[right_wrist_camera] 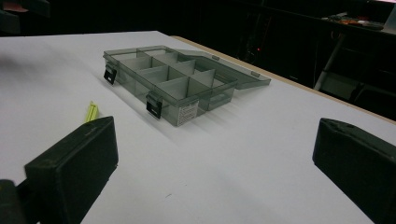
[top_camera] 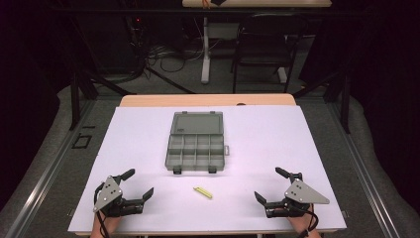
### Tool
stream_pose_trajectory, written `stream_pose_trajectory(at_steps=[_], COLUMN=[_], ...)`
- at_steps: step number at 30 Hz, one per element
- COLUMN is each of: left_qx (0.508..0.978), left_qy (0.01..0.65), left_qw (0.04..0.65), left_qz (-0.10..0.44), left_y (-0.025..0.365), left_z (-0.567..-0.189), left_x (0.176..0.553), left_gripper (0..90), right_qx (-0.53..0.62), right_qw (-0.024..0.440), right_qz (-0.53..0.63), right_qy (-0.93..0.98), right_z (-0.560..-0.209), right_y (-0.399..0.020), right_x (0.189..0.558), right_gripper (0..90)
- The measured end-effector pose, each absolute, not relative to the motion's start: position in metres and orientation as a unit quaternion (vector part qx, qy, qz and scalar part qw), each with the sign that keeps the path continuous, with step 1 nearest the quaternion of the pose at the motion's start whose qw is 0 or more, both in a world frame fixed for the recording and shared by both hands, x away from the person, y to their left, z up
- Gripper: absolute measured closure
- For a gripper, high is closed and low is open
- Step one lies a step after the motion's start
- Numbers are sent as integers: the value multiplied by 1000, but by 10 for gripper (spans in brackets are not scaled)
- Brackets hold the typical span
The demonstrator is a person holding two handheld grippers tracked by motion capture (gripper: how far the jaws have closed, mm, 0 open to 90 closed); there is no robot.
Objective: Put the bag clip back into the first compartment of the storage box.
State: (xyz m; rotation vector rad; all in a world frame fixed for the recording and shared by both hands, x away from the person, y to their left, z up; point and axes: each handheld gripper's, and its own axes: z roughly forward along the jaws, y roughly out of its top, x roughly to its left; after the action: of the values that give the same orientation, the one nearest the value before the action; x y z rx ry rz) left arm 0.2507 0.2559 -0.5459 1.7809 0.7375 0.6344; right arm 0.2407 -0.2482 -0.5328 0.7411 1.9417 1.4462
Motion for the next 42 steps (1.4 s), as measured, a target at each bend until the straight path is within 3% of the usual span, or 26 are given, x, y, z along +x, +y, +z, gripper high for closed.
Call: stream_pose_trajectory(at_steps=[42], left_qx=[763], left_qy=[321], left_qw=[496], left_qz=[261], left_y=[259], left_z=[-550], left_x=[256], left_gripper=[98], right_qx=[283], right_qw=[243], right_qz=[494], right_qy=[785], right_z=[-526], right_y=[-214], right_x=[278], right_gripper=[0])
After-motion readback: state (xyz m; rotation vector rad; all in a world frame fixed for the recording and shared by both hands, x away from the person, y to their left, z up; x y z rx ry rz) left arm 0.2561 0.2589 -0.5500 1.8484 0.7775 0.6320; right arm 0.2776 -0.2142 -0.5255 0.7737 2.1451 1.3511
